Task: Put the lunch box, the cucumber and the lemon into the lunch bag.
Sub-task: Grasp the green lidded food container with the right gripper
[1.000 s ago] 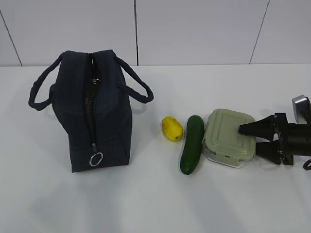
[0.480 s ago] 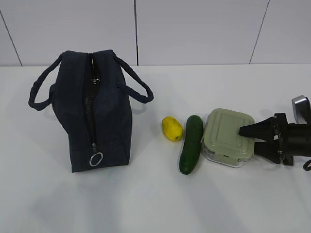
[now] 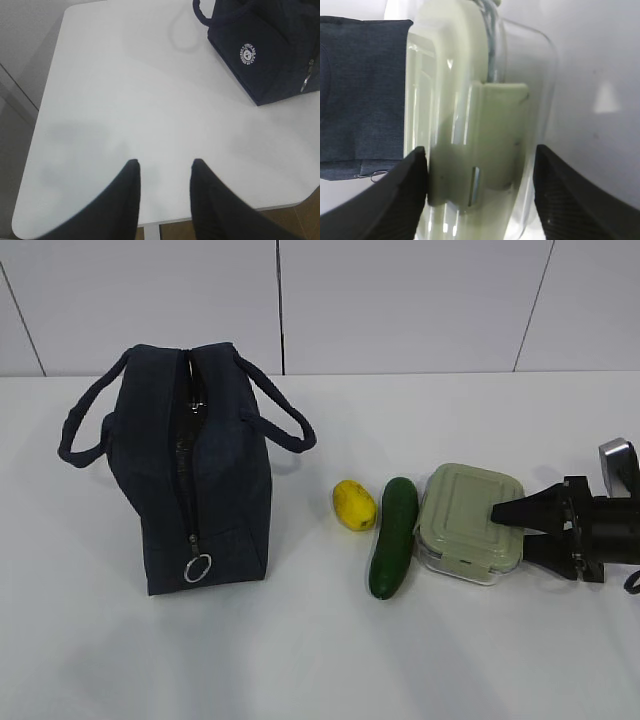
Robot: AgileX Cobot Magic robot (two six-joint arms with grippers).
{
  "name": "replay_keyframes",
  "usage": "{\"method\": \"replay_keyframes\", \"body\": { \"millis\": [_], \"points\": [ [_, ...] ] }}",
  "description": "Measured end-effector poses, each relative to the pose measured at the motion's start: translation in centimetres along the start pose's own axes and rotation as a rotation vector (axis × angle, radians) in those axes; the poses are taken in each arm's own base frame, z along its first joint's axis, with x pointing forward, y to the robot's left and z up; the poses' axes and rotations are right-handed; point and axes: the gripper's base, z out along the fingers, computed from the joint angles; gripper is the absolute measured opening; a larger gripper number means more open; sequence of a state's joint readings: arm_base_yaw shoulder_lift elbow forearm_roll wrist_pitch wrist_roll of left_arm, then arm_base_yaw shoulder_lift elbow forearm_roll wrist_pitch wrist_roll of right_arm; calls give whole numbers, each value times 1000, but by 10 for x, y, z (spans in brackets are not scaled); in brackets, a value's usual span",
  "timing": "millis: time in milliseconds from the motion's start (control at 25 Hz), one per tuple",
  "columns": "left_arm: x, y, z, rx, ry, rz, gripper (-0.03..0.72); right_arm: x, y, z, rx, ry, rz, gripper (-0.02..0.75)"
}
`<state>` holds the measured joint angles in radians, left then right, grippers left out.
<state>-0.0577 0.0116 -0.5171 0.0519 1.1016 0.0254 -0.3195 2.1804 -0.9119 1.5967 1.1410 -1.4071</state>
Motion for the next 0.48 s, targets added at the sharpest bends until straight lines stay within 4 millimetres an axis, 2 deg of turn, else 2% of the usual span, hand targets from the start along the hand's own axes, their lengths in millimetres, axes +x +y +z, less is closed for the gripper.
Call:
{"method": "replay_keyframes", "body": {
  "millis": [480],
  "points": [
    [0, 0, 0, 0, 0, 0, 245, 0, 0, 0, -1, -3, 2, 501]
  ]
}}
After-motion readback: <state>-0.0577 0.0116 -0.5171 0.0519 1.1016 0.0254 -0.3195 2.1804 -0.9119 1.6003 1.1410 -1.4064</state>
